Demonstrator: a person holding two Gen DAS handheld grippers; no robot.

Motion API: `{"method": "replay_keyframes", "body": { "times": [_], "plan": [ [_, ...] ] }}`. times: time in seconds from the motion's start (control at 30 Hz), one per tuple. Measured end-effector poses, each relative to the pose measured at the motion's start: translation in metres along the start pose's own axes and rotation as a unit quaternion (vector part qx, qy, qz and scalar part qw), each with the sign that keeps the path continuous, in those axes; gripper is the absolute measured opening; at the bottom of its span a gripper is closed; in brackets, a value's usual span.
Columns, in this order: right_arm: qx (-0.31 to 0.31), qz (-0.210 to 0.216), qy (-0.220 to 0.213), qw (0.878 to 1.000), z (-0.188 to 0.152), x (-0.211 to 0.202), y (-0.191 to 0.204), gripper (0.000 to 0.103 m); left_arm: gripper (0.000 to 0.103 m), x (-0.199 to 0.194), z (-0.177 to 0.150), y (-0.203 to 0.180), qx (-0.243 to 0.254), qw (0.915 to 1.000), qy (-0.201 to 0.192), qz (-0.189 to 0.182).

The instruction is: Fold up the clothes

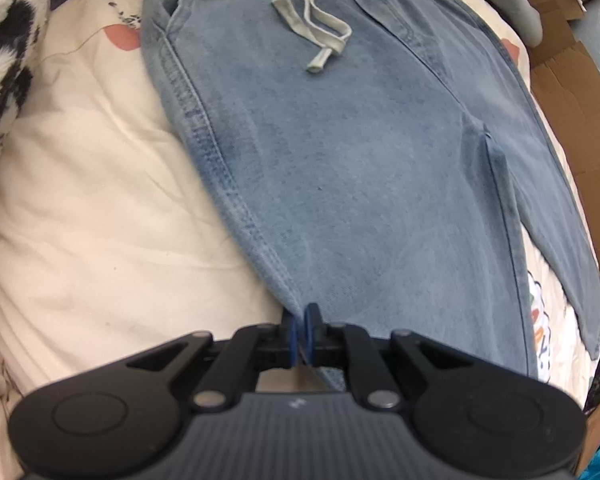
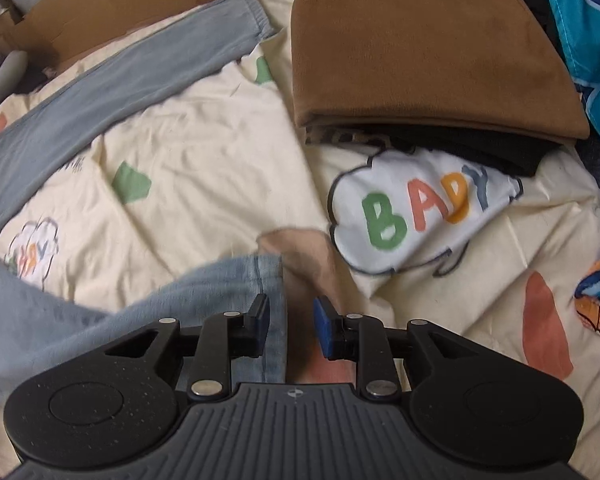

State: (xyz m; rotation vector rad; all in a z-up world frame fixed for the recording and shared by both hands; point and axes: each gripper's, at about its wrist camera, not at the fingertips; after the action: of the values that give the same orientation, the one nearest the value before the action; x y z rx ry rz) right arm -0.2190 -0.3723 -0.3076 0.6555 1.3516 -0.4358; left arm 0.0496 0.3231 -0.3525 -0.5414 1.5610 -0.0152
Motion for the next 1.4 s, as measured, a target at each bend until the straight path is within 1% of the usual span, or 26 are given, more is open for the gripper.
{"method": "replay_keyframes", "body": {
  "times": [0.13, 0.27, 0.47, 0.6, 0.7, 0.77, 0.8, 0.83, 0.97, 1.0, 1.1, 1.3, 1.4],
  "plan": [
    [-0.001, 0.034, 0.038, 0.999, -0.025, 0.004, -0.006, 0.031, 0.006, 0.001, 0.001, -0.001, 0.001, 1.0, 0.002, 0.007],
    [-0.009, 0.041, 0.065, 0.997, -0.053, 0.015, -0.01, 0.031, 0.006, 0.002, 0.003, -0.005, 0.003, 0.9998, 0.003, 0.017],
    [0.012, 0.096, 0.105, 0.99, -0.077, 0.032, -0.016, 0.031, 0.007, -0.002, 0.004, -0.005, 0.009, 0.9997, 0.002, 0.021],
    [0.056, 0.133, 0.124, 0.982, -0.084, 0.042, -0.023, 0.031, 0.007, -0.003, 0.003, -0.007, 0.01, 0.9996, 0.001, 0.025],
    [0.095, 0.156, 0.14, 0.973, -0.089, 0.051, -0.03, 0.033, 0.007, -0.003, 0.003, -0.01, 0.012, 0.9995, 0.0, 0.028],
    [0.118, 0.17, 0.149, 0.967, -0.093, 0.057, -0.035, 0.043, 0.007, -0.003, 0.003, -0.011, 0.012, 0.9995, 0.0, 0.03],
    [0.128, 0.176, 0.154, 0.964, -0.095, 0.06, -0.037, 0.044, 0.007, -0.003, 0.003, -0.012, 0.013, 0.9994, 0.0, 0.031],
    [0.139, 0.183, 0.159, 0.96, -0.097, 0.064, -0.039, 0.044, 0.007, -0.005, 0.002, -0.011, 0.012, 0.9994, 0.0, 0.031],
    [0.188, 0.234, 0.189, 0.935, -0.106, 0.083, -0.044, 0.045, 0.007, -0.005, 0.001, -0.011, 0.011, 0.9994, -0.001, 0.032],
    [0.205, 0.245, 0.196, 0.927, -0.108, 0.087, -0.047, 0.047, 0.007, -0.005, 0.001, -0.011, 0.01, 0.9995, -0.001, 0.032],
    [0.256, 0.279, 0.215, 0.9, -0.115, 0.1, -0.056, 0.047, 0.007, -0.005, 0.0, -0.011, 0.009, 0.9995, -0.002, 0.031],
    [0.332, 0.337, 0.199, 0.859, -0.134, 0.109, -0.073, 0.048, 0.007, -0.001, 0.0, -0.008, 0.006, 0.9996, -0.002, 0.029],
    [0.345, 0.352, 0.173, 0.853, -0.139, 0.103, -0.076, 0.048, 0.007, -0.002, 0.0, -0.008, 0.01, 0.9995, -0.002, 0.028]
  ]
}}
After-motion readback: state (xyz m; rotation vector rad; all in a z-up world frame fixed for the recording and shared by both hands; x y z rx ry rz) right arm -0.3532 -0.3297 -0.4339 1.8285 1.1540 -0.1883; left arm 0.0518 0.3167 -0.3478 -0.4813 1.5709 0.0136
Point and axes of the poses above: each gripper's, at about its wrist camera, not at the fingertips, and x roughly the way its jaws point, y to its left, z to its top, and after that the axes turned 14 degrees about y, right-handed
